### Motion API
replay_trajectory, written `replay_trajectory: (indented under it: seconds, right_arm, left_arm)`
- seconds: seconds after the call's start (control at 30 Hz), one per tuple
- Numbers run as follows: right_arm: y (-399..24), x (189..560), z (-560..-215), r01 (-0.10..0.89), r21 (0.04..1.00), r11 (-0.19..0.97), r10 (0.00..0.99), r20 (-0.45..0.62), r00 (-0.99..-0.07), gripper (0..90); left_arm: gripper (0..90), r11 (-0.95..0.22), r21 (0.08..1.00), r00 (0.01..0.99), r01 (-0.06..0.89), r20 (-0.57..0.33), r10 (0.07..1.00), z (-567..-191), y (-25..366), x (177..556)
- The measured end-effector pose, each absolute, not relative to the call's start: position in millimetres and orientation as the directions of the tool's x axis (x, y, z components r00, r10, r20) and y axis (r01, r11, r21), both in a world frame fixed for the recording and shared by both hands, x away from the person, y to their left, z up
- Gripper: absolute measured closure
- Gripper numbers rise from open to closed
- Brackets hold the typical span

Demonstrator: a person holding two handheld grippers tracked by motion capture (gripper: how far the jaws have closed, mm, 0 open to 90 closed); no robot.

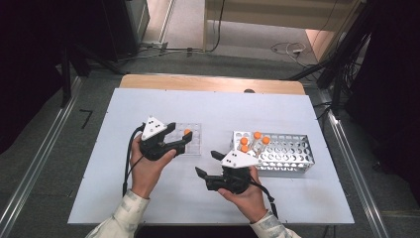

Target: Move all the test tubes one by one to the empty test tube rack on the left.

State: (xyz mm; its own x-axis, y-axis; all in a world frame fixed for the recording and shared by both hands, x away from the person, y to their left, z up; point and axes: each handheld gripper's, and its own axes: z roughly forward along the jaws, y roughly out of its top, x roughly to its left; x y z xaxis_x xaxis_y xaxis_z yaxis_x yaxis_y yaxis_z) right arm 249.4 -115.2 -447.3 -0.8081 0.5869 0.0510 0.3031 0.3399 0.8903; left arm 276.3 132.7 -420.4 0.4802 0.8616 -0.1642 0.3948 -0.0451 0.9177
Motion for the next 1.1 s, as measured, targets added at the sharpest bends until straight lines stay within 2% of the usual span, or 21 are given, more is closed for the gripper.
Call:
replay_trajectory:
  seconds: [0.07, 0.3, 1.1]
  right_arm:
    - [-117, 249, -447, 0.303, 0.891, 0.337, 0.588, 0.052, -0.807, 26.9]
    - [-120, 246, -445, 0.301, 0.893, 0.334, 0.59, 0.051, -0.806, 26.9]
    - [-159, 226, -442, 0.301, 0.897, 0.323, 0.613, 0.043, -0.789, 26.5]
  left_arm:
    - [22.4, -0.027, 0.919, 0.476, 0.393, -0.178, 0.861, -421, 137, 273]
    - [17.7, -0.019, 0.923, 0.476, 0.385, -0.181, 0.861, -421, 143, 263]
    - [12.6, -0.004, 0.917, 0.464, 0.399, -0.198, 0.863, -430, 153, 251]
